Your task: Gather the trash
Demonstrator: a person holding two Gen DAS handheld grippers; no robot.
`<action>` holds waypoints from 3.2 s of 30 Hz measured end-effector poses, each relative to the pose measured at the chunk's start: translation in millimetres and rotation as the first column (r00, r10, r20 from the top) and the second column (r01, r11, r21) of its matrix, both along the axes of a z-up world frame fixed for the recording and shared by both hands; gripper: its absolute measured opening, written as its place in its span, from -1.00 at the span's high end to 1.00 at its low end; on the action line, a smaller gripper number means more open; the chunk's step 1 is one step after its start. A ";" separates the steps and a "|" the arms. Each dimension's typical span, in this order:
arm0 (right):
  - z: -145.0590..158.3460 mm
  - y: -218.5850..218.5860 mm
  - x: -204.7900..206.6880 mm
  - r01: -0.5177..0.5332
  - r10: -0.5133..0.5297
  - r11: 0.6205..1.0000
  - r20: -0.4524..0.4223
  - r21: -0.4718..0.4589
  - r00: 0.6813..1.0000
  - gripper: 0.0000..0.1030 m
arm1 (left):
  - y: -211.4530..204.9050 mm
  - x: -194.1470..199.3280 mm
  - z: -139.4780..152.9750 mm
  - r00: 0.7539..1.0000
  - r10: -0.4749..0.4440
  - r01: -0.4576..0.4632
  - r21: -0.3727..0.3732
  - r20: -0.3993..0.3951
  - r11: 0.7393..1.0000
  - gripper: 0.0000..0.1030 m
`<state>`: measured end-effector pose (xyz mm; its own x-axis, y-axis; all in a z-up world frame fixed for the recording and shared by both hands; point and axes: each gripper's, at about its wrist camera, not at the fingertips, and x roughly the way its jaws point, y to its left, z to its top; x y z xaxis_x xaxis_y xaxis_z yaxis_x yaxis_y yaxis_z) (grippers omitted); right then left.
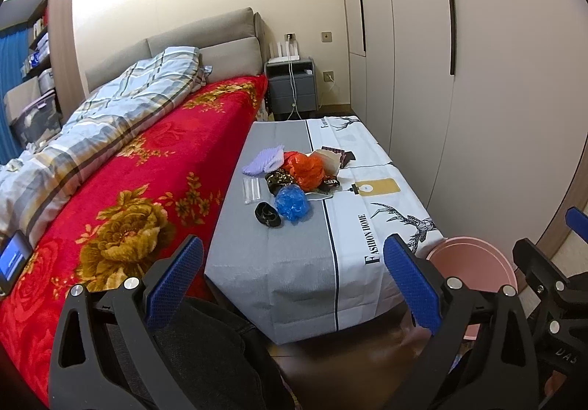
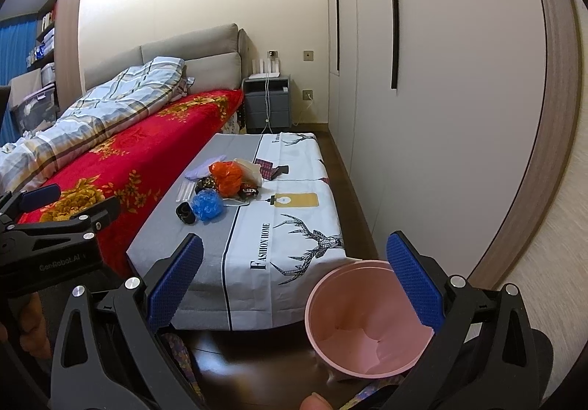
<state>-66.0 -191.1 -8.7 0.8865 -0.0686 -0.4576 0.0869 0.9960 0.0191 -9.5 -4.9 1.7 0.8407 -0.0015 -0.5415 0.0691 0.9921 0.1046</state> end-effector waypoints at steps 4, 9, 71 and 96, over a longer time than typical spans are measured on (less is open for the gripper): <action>1.1 -2.6 -1.4 0.003 -0.003 1.000 0.001 0.001 1.000 -0.91 | -0.8 -0.9 1.1 1.000 -0.002 0.002 0.000 0.003 1.000 -0.85; 1.3 -3.8 -2.0 0.000 0.000 1.000 0.004 -0.003 1.000 -0.91 | -4.0 -1.3 2.1 1.000 -0.001 0.001 0.002 0.003 1.000 -0.85; 11.8 -31.6 33.3 0.082 -0.083 0.996 0.029 0.028 0.996 -0.91 | -5.9 61.4 6.4 0.999 -0.031 0.031 0.009 -0.009 0.999 -0.85; -47.8 26.6 221.9 -0.060 0.060 0.998 0.039 -0.004 0.997 -0.91 | 113.3 200.6 2.6 0.952 0.290 -0.291 -0.001 0.096 0.957 -0.85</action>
<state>155.9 -164.5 -56.5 0.9062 -0.0158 -0.4226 0.0261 0.9995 0.0186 191.1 108.5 4.2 0.8509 0.2571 -0.4581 -0.2327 0.9663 0.1099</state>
